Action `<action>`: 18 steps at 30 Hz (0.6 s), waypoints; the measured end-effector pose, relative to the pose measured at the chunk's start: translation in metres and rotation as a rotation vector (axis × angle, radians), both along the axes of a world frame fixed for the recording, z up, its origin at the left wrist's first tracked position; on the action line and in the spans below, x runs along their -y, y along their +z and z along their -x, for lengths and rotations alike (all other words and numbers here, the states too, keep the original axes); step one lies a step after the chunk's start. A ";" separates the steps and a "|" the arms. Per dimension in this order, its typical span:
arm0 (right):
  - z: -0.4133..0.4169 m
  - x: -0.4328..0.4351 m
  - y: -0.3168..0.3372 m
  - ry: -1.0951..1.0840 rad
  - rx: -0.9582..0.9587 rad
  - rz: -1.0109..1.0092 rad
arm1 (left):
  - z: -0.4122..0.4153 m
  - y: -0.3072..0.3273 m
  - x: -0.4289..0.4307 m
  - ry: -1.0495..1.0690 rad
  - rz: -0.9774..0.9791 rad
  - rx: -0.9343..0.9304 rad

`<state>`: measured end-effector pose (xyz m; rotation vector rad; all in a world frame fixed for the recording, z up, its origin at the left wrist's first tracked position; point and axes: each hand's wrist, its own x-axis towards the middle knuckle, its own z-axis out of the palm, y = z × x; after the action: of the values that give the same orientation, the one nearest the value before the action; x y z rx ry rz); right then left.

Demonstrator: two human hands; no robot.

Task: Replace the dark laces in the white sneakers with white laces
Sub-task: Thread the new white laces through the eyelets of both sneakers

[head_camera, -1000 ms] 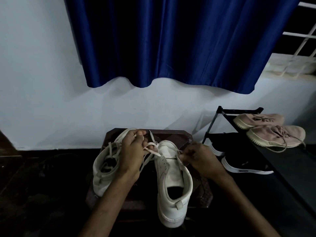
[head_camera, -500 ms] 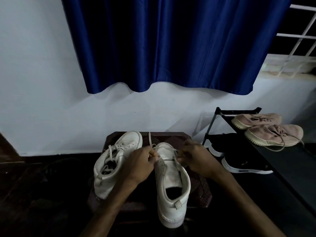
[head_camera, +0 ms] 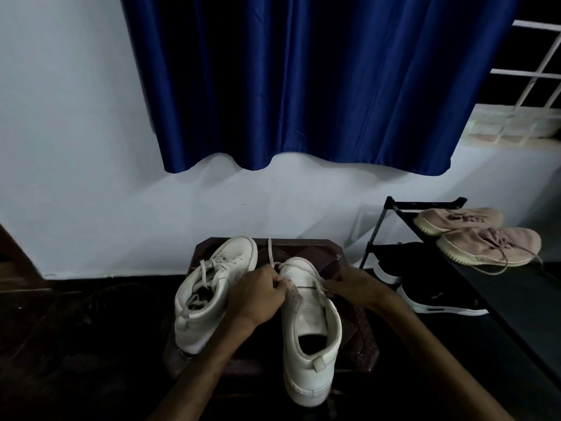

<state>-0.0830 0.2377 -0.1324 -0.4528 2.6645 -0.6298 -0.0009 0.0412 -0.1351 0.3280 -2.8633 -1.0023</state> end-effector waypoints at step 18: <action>-0.008 -0.001 0.017 0.142 -0.282 -0.162 | 0.012 0.036 0.021 -0.085 -0.684 0.206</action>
<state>-0.0752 0.2389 -0.1158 -0.7236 2.8826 -0.3249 -0.0131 0.0203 -0.0988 0.3696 -2.6120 -2.0582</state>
